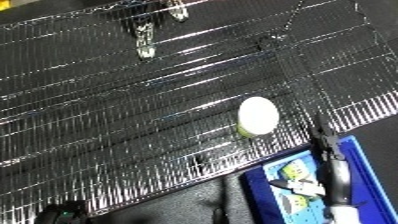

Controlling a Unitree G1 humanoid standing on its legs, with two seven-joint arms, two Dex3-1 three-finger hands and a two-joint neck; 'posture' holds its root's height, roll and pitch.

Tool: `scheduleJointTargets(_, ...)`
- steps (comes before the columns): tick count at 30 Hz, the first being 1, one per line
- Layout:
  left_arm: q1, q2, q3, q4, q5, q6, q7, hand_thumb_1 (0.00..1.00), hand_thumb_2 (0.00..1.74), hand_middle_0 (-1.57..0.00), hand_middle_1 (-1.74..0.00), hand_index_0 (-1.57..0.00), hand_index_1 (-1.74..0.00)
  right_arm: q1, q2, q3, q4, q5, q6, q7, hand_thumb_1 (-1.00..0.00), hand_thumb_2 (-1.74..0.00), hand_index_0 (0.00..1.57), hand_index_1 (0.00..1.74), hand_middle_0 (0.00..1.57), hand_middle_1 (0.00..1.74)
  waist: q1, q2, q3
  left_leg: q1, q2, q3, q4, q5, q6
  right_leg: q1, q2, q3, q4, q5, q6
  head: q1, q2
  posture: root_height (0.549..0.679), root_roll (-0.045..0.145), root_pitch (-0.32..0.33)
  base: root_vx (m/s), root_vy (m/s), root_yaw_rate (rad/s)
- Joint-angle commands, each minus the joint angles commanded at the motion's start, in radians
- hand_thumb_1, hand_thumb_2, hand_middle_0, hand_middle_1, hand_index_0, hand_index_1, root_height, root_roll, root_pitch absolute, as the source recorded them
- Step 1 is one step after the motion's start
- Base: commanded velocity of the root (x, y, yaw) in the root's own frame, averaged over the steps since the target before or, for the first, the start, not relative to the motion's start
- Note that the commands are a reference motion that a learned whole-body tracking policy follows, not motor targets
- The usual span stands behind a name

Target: Pick up the object and place it into the box

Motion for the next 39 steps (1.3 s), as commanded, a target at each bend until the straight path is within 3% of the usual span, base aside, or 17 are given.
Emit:
scheduleJointTargets(13,-0.041,0.021,-0.028,-0.001,-0.004,0.008,0.040,1.00,1.74,-1.57,-1.74,-1.57,-1.74,-0.144,-0.070,-0.015,0.039,0.002,0.048,0.025,0.00,0.00,0.00,0.00,0.00,0.00,0.001,0.045,0.000,-0.075,-0.021,-0.005,0.062,0.000,0.0006,-0.097,-0.0140,0.013,0.080,-0.024,-0.0103,0.097,0.002,0.645,0.089,-0.022,-0.010,0.003,0.013)
scheduleJointTargets(19,-0.053,0.022,-0.042,0.003,-0.008,-0.001,0.046,1.00,1.74,-1.57,-1.74,-1.57,-1.74,-0.210,-0.096,-0.012,0.057,0.003,0.080,0.047,0.00,0.00,0.00,0.00,0.00,0.00,0.004,0.056,0.000,-0.106,-0.024,-0.006,0.086,-0.002,0.0009,-0.131,-0.0175,0.013,0.105,-0.033,-0.0165,0.124,0.024,0.642,0.094,-0.007,-0.011,-0.009,0.020)
scheduleJointTargets(27,-0.082,0.023,-0.051,0.012,-0.008,0.009,0.046,1.00,1.74,-1.57,-1.74,-1.57,-1.74,-0.303,-0.103,0.003,0.098,0.019,0.121,0.083,0.00,0.00,0.00,0.00,0.00,0.00,0.014,0.068,0.000,-0.134,-0.022,-0.006,0.100,-0.008,0.0010,-0.171,-0.0194,0.013,0.126,-0.034,-0.0221,0.157,0.063,0.639,0.096,0.013,-0.007,-0.013,0.044)
scheduleJointTargets(39,-0.113,0.027,-0.074,0.003,-0.028,0.025,0.075,1.00,1.74,-1.57,-1.74,-1.57,-1.74,-0.425,-0.108,0.039,0.158,0.039,0.155,0.137,0.00,0.00,0.00,0.00,0.00,0.00,0.034,0.090,0.000,-0.170,-0.031,-0.008,0.107,-0.018,0.0047,-0.223,-0.0224,0.011,0.150,-0.035,-0.0269,0.196,0.107,0.635,0.097,0.040,-0.005,0.010,0.058)
